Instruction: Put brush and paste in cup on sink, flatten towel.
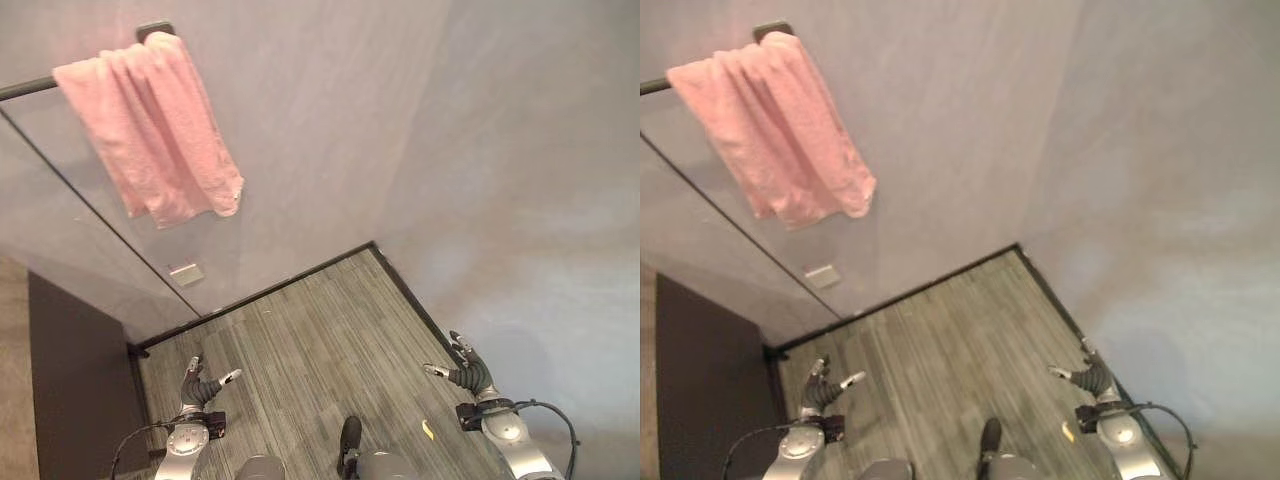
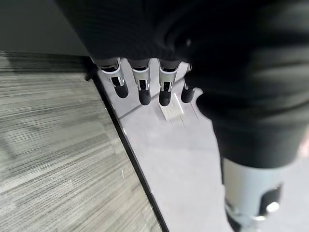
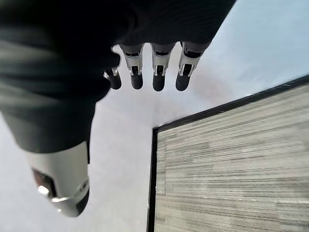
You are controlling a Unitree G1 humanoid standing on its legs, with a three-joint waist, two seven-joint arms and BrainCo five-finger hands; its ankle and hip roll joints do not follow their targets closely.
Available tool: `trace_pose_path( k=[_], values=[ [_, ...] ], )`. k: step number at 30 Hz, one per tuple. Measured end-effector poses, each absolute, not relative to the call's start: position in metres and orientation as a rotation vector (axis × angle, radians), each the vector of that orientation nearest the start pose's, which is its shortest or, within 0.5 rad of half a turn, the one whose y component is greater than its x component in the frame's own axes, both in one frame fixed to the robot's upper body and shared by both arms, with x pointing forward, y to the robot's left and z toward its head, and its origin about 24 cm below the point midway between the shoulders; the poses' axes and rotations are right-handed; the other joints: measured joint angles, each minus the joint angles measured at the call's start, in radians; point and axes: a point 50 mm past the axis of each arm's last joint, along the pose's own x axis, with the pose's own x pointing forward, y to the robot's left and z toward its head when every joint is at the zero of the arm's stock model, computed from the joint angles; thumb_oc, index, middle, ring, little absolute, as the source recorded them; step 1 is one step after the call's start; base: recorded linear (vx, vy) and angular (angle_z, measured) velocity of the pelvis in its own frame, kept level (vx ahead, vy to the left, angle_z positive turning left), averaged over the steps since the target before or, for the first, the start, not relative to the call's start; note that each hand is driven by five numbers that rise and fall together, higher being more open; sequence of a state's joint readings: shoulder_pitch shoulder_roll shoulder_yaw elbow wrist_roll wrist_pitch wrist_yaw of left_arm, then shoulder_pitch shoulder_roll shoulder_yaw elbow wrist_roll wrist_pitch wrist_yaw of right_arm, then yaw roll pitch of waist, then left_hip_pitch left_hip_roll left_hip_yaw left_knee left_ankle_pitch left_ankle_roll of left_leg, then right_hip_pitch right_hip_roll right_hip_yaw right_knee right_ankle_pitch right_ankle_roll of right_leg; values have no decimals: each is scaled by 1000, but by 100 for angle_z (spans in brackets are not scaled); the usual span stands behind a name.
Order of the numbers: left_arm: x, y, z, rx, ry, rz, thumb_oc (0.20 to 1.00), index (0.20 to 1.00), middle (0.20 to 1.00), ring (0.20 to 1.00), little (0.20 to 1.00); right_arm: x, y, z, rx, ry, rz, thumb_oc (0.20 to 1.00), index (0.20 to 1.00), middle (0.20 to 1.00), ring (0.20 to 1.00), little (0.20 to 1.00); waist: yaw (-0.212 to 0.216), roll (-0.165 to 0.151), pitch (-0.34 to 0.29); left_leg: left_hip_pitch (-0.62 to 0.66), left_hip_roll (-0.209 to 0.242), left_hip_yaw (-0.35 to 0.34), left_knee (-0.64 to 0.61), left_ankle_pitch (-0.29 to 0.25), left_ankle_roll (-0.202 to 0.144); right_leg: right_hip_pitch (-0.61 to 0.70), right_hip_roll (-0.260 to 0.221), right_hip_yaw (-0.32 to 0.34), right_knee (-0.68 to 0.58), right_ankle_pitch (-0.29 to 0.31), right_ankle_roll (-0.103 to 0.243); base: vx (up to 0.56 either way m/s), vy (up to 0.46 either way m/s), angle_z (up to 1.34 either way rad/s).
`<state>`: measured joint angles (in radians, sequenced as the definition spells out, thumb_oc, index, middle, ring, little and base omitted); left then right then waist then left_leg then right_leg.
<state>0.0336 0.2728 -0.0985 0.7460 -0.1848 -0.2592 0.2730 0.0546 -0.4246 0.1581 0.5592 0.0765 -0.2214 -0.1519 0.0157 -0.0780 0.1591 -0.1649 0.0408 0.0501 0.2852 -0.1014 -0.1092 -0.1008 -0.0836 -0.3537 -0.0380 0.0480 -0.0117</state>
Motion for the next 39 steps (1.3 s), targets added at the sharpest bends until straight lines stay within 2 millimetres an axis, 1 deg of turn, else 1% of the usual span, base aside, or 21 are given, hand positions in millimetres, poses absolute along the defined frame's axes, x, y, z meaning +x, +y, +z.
trace_pose_path(
  k=[2,4,6,8,9,12,16,17,18,19,21,22,25,28,29,31,32,33,34,35,39],
  values=[
    [188,239,-86,204,495,335,1000,1000,1000,1000,1000,209,-246,-52,-380,371,-109,1000,1000,1000,1000,1000,-4,-8,6,-37,9,111,-90,16,17,21,-1,-45,-39,1,-2,383,106,79],
    [195,238,-84,207,486,334,1000,1000,1000,1000,1000,210,-241,-53,-363,365,-116,1000,1000,1000,1000,1000,-4,-8,10,-63,78,265,-160,67,3,45,3,-90,-55,-3,1,323,104,63],
    [199,237,-83,208,476,335,1000,1000,1000,1000,1000,213,-240,-51,-367,356,-110,1000,1000,1000,1000,1000,-14,21,26,-64,146,363,-210,121,-1,88,18,-128,-55,-18,20,315,111,42],
    [200,237,-83,216,475,332,1000,1000,1000,1000,1000,209,-239,-54,-365,370,-109,1000,1000,1000,1000,1000,-14,37,25,-44,168,370,-226,152,-5,128,15,-134,-47,-42,55,378,162,13],
    [199,236,-83,225,478,328,1000,1000,1000,1000,1000,207,-239,-56,-372,380,-106,1000,1000,1000,1000,1000,-20,47,19,-27,168,365,-221,168,10,140,7,-130,-25,-58,77,331,204,-9],
    [199,238,-83,235,478,328,1000,1000,1000,1000,1000,197,-236,-63,-358,413,-101,1000,1000,1000,1000,1000,-31,18,9,28,89,377,-220,141,108,117,-114,-110,168,-123,124,276,293,8],
    [205,241,-77,256,454,320,1000,1000,1000,1000,1000,189,-230,-69,-336,437,-98,1000,1000,1000,1000,1000,-35,4,-1,78,5,373,-225,91,163,7,-241,-14,501,-135,132,213,218,28],
    [207,241,-75,268,448,311,1000,1000,1000,1000,1000,186,-230,-71,-331,447,-97,1000,1000,1000,1000,1000,-38,5,0,95,-11,348,-236,83,176,-32,-246,48,590,-118,128,200,129,59],
    [210,246,-73,290,441,308,1000,1000,1000,1000,1000,192,-225,-69,-321,431,-92,1000,1000,1000,1000,1000,-48,18,7,106,-3,324,-248,87,179,-68,-187,194,656,-144,155,305,166,62],
    [212,247,-70,311,431,296,1000,1000,1000,1000,1000,191,-224,-68,-319,425,-84,1000,1000,1000,1000,1000,-56,23,8,127,-6,308,-271,80,191,-101,-149,226,682,-170,157,323,163,47],
    [201,257,-74,351,461,300,1000,1000,1000,1000,1000,200,-218,-62,-305,384,-78,1000,1000,1000,1000,1000,-60,25,10,178,-11,321,-302,80,189,-132,-143,171,613,-182,158,307,-3,10],
    [201,255,-74,365,460,285,1000,1000,1000,1000,1000,202,-218,-60,-306,371,-76,1000,1000,1000,1000,1000,-62,40,8,184,-6,285,-310,44,192,-167,-116,169,557,-185,156,346,-34,12],
    [207,250,-72,374,442,261,1000,1000,1000,1000,1000,200,-218,-61,-299,375,-78,1000,1000,1000,1000,1000,-101,36,11,194,-6,226,-326,47,176,-181,-68,236,272,-113,174,362,-112,67],
    [213,238,-72,407,432,195,1000,1000,1000,1000,1000,199,-219,-61,-286,377,-92,1000,1000,1000,1000,1000,-136,28,11,233,-5,148,-330,24,140,-186,-127,238,-21,50,189,425,-134,71],
    [213,238,-73,418,432,187,1000,1000,1000,1000,1000,197,-219,-62,-285,383,-94,1000,1000,1000,1000,1000,-138,23,10,257,-2,135,-334,19,115,-174,-135,247,-46,81,200,309,-146,79],
    [211,239,-73,454,432,165,1000,1000,1000,1000,1000,186,-220,-68,-279,416,-101,1000,1000,1000,1000,1000,-140,-10,-8,306,-4,92,-338,-2,66,-139,-149,262,7,72,197,285,-142,74],
    [209,231,-76,432,440,158,1000,1000,1000,1000,1000,180,-228,-72,-296,442,-115,1000,1000,1000,1000,1000,-137,13,-14,323,42,71,-320,-25,33,-140,-114,257,64,151,166,407,-187,55],
    [204,226,-81,414,454,149,1000,1000,1000,1000,1000,183,-233,-68,-305,431,-124,1000,1000,1000,1000,1000,-135,57,-19,321,92,70,-300,-38,34,-129,-67,250,80,118,159,500,-255,30],
    [203,223,-82,404,459,147,1000,1000,1000,1000,1000,186,-236,-65,-301,416,-138,1000,1000,1000,1000,1000,-136,75,-20,319,112,75,-279,-26,27,-115,-41,228,79,113,139,299,-225,8],
    [203,221,-82,398,459,144,1000,1000,1000,1000,1000,190,-240,-61,-290,399,-160,1000,1000,1000,1000,1000,-136,76,-19,309,130,77,-232,-16,16,-103,-32,220,77,106,121,275,-276,21],
    [210,222,-77,392,431,139,1000,1000,1000,1000,1000,204,-255,-45,-260,334,-212,1000,1000,1000,1000,1000,-122,20,6,137,156,13,165,66,-94,-27,-26,190,49,74,71,150,-174,7]
  ],
)
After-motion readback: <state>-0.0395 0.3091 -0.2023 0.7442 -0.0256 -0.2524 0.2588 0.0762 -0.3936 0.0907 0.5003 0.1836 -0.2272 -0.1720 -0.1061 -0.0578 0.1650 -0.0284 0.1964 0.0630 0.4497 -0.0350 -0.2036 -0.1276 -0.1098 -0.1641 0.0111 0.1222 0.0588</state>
